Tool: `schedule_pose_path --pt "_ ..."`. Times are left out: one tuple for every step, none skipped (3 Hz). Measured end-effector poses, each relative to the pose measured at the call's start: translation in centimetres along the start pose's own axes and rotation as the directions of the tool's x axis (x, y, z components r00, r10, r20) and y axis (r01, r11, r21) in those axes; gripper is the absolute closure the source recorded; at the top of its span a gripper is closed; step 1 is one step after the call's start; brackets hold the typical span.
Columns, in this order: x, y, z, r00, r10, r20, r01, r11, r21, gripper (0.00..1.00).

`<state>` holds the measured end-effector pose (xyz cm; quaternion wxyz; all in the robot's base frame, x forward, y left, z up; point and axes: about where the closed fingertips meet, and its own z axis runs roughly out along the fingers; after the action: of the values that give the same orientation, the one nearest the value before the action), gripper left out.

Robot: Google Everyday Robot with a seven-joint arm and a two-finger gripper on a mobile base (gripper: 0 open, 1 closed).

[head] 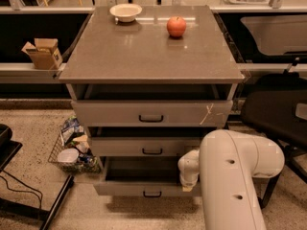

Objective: Open bottom drawer

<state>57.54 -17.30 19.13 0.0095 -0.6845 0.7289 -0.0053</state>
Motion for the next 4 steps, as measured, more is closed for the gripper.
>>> schedule_pose_path --pt "0.6 1.67 0.12 1.0 0.018 0.003 -0.018 0.9993 -0.032 0.82" --pt "0.47 1.67 -0.01 1.0 0.019 0.003 -0.018 0.9993 -0.032 0.59" --pt "0.47 1.67 -0.01 1.0 0.019 0.003 -0.018 0.9993 -0.032 0.35" --pt "0.47 1.68 -0.01 1.0 0.019 0.003 -0.018 0.9993 -0.032 0.13"
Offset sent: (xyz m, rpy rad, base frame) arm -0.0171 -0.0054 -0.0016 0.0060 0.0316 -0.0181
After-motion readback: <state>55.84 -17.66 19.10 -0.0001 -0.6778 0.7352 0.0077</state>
